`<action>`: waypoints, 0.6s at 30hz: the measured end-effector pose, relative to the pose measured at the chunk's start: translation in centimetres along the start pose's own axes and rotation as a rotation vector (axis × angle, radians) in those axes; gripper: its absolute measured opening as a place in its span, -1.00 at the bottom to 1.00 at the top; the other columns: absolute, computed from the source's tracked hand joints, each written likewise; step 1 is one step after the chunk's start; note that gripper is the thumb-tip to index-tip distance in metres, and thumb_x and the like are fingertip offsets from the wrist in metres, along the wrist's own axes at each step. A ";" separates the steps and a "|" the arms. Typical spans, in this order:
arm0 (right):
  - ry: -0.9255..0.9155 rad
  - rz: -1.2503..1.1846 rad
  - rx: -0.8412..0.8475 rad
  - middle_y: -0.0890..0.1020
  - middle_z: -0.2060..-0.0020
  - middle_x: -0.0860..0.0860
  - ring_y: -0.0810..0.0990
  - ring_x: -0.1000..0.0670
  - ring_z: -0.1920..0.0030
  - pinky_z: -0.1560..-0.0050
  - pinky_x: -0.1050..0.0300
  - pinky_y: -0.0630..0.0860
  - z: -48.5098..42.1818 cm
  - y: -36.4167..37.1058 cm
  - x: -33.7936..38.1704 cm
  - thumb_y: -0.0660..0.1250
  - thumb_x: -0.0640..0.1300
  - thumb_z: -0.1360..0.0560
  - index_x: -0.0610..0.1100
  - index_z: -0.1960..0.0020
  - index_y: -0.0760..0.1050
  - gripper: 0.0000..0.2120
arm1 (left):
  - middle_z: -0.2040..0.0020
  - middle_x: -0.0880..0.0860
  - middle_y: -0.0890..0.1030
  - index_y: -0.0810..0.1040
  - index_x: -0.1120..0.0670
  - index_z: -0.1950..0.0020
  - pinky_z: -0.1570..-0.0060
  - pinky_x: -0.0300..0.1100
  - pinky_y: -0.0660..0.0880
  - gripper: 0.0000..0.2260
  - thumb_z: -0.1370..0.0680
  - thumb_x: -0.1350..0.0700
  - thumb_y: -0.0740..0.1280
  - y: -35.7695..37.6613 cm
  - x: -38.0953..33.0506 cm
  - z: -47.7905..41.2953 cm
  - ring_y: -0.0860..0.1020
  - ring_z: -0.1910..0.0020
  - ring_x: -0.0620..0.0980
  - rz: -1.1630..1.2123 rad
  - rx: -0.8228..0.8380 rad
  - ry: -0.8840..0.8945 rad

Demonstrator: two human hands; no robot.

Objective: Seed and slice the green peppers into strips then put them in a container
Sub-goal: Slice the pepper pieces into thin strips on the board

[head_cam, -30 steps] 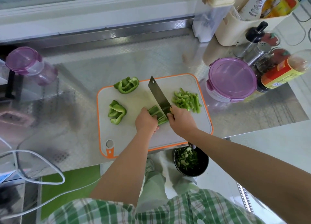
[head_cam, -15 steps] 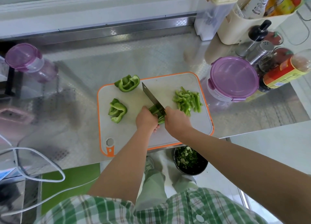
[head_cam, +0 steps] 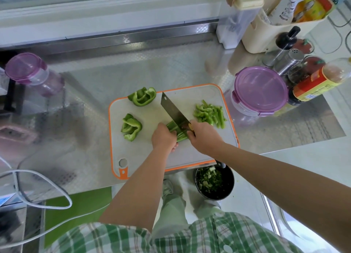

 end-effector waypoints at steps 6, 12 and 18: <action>0.036 -0.024 0.021 0.41 0.35 -0.06 0.44 -0.14 0.31 0.36 0.11 0.29 0.4 0.7 -0.3 0.16 -0.16 -0.59 -0.18 0.07 0.33 -0.90 | 0.23 0.19 0.65 0.31 0.15 -0.04 0.64 -0.27 0.36 -0.89 -0.63 0.16 0.23 0.0 0.1 -0.1 0.52 0.56 -0.01 -0.008 0.010 -0.028; 0.071 -0.026 0.029 0.34 0.40 0.00 0.39 -0.10 0.33 0.46 0.16 0.18 0.2 1.2 -0.3 0.14 -0.18 -0.59 -0.16 0.12 0.28 -0.87 | 0.19 0.20 0.63 0.28 0.14 -0.04 0.62 -0.23 0.36 -0.86 -0.64 0.14 0.23 0.2 -0.1 -0.2 0.51 0.55 0.01 -0.060 0.016 -0.024; 0.116 -0.008 0.029 0.34 0.37 -0.01 0.41 -0.11 0.27 0.30 0.11 0.28 0.4 1.7 -0.3 0.13 -0.16 -0.60 -0.16 0.12 0.26 -0.86 | 0.28 0.16 0.59 0.26 0.13 -0.04 0.43 -0.07 0.57 -0.87 -0.64 0.14 0.21 0.2 -0.3 -0.2 0.53 0.52 0.07 -0.107 0.006 0.004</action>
Point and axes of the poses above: each hand's wrist, its own z-axis away from the middle knuckle, its own y-axis out of the palm, x = y × z, the point moved 10 cm from there along -z, towards the middle knuckle
